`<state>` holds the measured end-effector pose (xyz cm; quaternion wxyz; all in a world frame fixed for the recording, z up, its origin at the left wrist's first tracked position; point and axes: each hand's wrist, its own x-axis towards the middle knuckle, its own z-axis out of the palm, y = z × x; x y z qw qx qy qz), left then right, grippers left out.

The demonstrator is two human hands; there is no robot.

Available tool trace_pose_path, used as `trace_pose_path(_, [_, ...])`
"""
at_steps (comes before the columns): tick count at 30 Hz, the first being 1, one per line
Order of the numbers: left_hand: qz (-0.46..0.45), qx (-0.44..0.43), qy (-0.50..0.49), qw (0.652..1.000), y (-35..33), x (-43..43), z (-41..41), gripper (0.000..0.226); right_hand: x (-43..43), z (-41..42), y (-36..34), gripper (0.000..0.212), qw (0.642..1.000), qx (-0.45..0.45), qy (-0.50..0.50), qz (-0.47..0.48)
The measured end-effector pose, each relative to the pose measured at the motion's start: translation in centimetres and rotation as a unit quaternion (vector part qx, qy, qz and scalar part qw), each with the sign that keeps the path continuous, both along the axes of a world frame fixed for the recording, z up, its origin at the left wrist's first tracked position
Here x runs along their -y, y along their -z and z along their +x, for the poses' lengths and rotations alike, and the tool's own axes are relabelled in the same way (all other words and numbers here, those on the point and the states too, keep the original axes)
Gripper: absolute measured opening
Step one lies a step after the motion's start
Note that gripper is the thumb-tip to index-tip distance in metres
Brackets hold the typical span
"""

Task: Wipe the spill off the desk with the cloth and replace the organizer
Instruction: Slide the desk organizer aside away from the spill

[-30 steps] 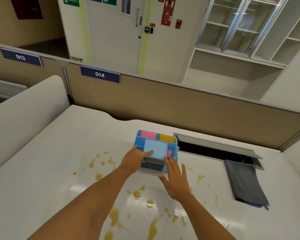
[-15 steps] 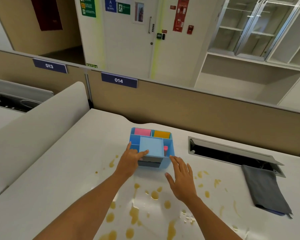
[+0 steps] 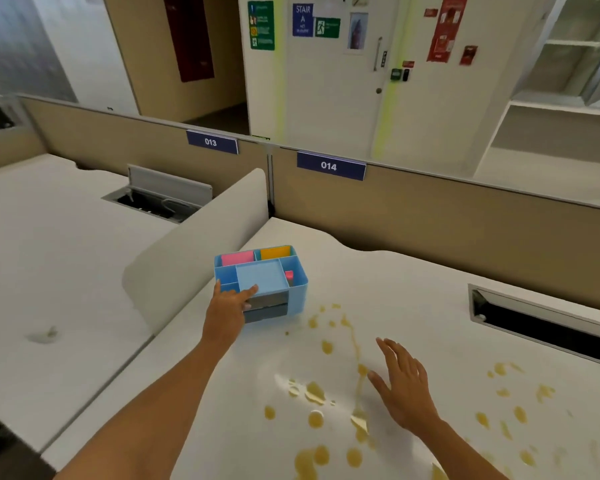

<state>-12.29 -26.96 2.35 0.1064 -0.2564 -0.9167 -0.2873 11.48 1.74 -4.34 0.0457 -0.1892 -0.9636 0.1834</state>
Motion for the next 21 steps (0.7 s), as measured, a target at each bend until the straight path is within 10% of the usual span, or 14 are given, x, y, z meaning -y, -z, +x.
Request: trace_pose_path(21, [-0.135, 0.048, -0.07, 0.987, 1.9, 5.2, 0.4, 0.042, 3.9, -1.7, -0.8, 0.058, 0.998, 0.006, -0.059, 0.014])
